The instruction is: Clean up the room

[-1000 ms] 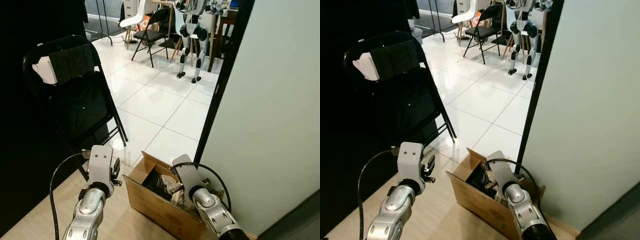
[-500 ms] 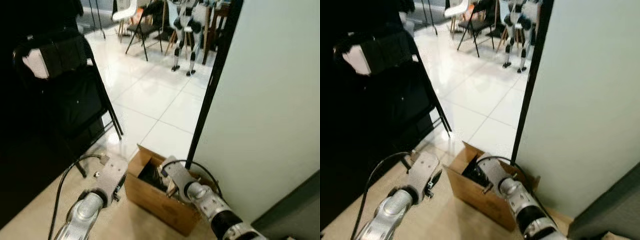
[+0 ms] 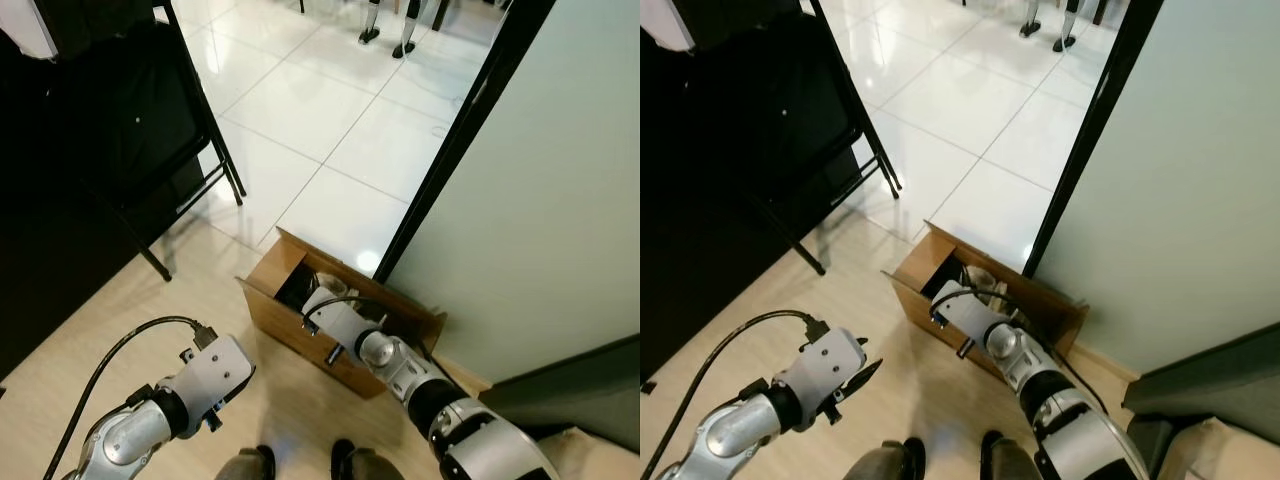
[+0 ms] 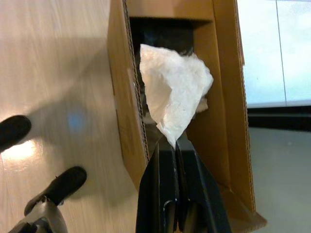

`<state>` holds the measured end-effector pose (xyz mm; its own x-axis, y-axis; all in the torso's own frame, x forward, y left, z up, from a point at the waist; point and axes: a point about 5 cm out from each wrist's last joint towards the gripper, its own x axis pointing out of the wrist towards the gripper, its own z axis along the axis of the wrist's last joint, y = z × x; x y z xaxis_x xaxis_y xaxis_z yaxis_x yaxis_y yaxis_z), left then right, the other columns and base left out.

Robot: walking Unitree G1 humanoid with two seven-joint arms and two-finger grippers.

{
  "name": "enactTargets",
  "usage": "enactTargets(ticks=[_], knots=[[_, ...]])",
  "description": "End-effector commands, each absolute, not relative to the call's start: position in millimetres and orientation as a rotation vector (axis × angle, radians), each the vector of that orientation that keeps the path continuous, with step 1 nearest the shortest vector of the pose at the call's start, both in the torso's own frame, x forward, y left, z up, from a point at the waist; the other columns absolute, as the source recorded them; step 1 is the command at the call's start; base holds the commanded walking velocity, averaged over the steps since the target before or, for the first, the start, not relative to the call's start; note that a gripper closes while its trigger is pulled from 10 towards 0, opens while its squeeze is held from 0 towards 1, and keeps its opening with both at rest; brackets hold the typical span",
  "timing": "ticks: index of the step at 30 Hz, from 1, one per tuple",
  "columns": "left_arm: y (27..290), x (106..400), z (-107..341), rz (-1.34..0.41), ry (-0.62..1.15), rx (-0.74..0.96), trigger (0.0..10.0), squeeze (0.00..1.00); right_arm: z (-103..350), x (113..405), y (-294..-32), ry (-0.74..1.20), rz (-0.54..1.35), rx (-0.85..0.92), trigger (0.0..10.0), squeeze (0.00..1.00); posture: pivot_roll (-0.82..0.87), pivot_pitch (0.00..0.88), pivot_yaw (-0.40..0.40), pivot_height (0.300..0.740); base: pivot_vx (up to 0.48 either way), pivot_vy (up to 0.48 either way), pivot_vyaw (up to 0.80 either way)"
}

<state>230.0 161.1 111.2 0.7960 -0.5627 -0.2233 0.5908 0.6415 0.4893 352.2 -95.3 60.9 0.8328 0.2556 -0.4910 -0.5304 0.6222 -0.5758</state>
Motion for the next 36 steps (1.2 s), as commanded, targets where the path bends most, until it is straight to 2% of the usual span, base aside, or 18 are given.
enactTargets(ticks=[1,12,20,31,32,36], knots=[[163.9,223.3,106.3,-0.675,0.089,0.582,10.0,0.0,51.4,346.6,-98.9,0.42,0.465,-0.787,10.0,0.0,0.13,0.441,-0.027,0.74,0.0,0.0,0.0],[162.1,220.2,111.8,-0.715,0.082,0.58,10.0,0.0,59.1,354.4,-111.7,0.388,0.374,-0.866,10.0,0.0,0.13,0.438,-0.021,0.74,0.0,0.0,0.0],[157.4,214.4,112.4,-0.738,0.082,0.578,10.0,0.0,66.8,360.8,-130.6,0.37,0.246,-0.911,10.0,0.0,0.15,0.443,-0.017,0.74,0.0,0.0,0.0],[157.0,215.1,113.2,-0.744,0.085,0.564,10.0,0.0,68.7,362.5,-137.0,0.39,0.23,-0.891,10.0,0.0,0.14,0.438,-0.015,0.74,0.0,0.0,0.0],[156.5,215.8,113.6,-0.746,0.084,0.561,10.0,0.0,68.4,362.3,-137.2,0.394,0.231,-0.887,10.0,0.05,0.14,0.438,-0.015,0.74,0.0,0.0,0.0],[156.0,216.6,113.9,-0.748,0.083,0.557,10.0,0.0,68.2,362.2,-137.5,0.397,0.231,-0.883,10.0,0.05,0.14,0.438,-0.015,0.74,0.0,0.0,0.0]])
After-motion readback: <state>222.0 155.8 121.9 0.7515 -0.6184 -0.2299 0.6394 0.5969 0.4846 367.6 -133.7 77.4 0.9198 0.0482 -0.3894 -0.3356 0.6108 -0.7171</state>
